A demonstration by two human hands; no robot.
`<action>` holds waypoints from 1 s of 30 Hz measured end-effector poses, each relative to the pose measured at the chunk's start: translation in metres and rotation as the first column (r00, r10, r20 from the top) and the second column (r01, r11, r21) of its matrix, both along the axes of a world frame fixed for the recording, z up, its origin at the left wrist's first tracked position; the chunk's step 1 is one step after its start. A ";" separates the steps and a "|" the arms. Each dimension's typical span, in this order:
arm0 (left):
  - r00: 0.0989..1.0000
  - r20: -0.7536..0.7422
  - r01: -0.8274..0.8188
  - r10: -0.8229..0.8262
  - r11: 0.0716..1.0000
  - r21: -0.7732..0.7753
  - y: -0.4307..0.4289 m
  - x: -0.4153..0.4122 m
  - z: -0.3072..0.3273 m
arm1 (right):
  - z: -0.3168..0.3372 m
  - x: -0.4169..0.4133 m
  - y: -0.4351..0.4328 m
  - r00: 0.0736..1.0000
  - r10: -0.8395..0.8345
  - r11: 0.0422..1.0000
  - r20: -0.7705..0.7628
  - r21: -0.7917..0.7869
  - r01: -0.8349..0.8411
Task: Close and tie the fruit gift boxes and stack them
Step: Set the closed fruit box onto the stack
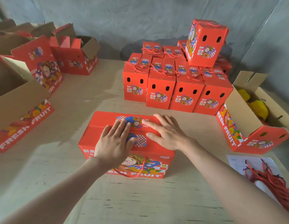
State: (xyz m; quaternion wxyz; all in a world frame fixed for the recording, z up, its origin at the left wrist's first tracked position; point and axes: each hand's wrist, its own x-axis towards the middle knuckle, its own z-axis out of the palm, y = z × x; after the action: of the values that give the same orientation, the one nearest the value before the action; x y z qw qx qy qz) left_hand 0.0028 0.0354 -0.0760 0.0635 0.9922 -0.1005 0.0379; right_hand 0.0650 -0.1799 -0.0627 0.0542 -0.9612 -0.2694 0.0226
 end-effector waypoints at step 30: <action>0.998 -0.037 -0.054 0.046 0.963 -0.265 -0.001 0.062 0.005 | -0.018 -0.103 0.058 0.824 -0.406 0.492 -0.396 0.665 0.562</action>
State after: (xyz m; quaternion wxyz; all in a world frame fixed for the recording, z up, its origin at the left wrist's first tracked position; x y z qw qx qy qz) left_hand 0.0646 0.0343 -0.0710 0.1964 0.9774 -0.0686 0.0373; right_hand -0.0379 -0.1221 -0.0809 0.4796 -0.8766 0.0353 -0.0186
